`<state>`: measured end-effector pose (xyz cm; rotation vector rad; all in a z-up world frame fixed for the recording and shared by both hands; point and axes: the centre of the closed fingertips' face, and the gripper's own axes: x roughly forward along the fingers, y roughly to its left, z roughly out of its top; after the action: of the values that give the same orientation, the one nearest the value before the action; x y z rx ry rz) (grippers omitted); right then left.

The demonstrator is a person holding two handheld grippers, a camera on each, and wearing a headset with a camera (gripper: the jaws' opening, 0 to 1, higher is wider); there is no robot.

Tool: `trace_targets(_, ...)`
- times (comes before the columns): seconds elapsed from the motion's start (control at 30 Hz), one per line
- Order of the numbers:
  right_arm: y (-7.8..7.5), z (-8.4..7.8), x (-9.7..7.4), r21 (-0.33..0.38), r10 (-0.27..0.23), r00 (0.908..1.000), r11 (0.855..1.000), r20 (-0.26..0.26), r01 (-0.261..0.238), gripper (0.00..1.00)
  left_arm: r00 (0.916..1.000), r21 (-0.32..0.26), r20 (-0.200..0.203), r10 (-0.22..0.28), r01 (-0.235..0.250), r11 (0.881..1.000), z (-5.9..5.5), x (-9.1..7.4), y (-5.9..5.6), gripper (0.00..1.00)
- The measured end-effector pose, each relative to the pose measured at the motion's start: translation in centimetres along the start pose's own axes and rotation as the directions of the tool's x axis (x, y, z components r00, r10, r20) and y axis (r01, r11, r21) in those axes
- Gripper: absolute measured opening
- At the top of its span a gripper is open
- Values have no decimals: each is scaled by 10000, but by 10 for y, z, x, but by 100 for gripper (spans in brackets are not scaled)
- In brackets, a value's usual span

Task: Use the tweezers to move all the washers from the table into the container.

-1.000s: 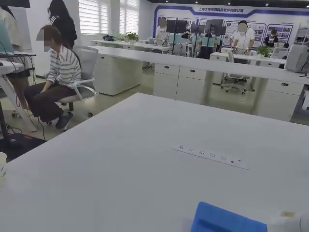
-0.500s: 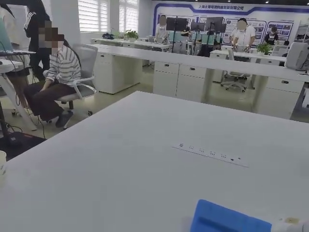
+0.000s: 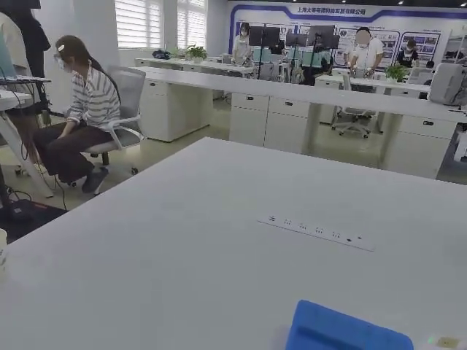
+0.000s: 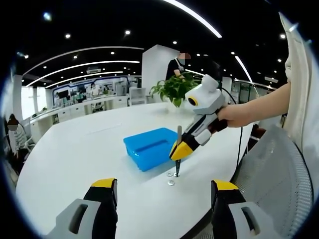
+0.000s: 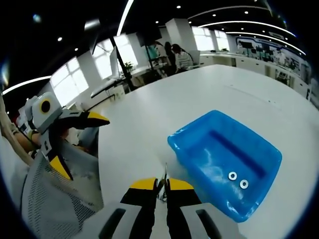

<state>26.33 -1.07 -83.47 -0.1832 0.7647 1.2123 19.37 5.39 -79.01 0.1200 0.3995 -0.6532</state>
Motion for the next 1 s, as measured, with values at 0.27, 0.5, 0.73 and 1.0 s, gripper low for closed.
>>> trace_targets(0.27,6,0,3,-868,-10,9999,9962,-141,-2,4,10000,10,-12,-10,10,10000,0,0,0,78)
trace_targets(0.5,14,-2,8,-1509,47,9997,9885,-230,-81,4,10000,15,-23,-10,10,10000,-1,0,0,78)
trace_targets(0.73,15,-4,6,-1681,2,10000,9858,-52,-11,4,10000,13,-35,-19,19,10000,-1,0,0,78)
trace_targets(1.0,15,-3,8,-1818,-138,9997,9832,178,168,4,10000,23,-40,-23,23,10000,0,0,0,78)
